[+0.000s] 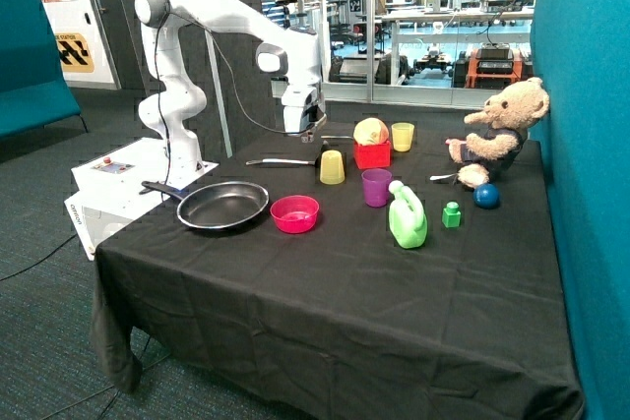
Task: Roll the dices in the bowl
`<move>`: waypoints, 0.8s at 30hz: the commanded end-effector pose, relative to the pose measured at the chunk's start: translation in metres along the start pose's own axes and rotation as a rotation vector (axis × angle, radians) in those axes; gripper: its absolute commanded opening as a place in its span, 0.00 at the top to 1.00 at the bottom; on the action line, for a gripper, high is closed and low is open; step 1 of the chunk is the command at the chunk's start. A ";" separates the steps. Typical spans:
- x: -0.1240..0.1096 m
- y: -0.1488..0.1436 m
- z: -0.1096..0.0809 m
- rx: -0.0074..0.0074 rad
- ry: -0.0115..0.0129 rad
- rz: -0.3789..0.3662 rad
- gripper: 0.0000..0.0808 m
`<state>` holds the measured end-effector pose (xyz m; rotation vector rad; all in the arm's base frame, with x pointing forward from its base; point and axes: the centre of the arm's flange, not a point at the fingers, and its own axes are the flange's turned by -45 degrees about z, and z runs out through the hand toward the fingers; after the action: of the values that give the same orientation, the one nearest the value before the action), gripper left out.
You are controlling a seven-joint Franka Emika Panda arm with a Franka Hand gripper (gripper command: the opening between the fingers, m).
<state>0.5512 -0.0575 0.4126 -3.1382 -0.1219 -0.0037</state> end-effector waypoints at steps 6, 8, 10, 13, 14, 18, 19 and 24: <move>0.021 0.063 -0.006 -0.0011 -0.0024 0.109 1.00; 0.024 0.070 -0.006 -0.0011 -0.0024 0.122 1.00; 0.026 0.077 -0.005 -0.0011 -0.0023 0.136 1.00; 0.027 0.086 -0.003 -0.0011 -0.0023 0.149 1.00; 0.028 0.088 -0.002 -0.0012 -0.0023 0.152 1.00; 0.028 0.101 0.003 -0.0012 -0.0023 0.170 1.00; 0.028 0.104 0.004 -0.0012 -0.0023 0.175 1.00; 0.029 0.123 0.006 -0.0012 -0.0023 0.208 1.00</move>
<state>0.5826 -0.1446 0.4110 -3.1438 0.1207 -0.0006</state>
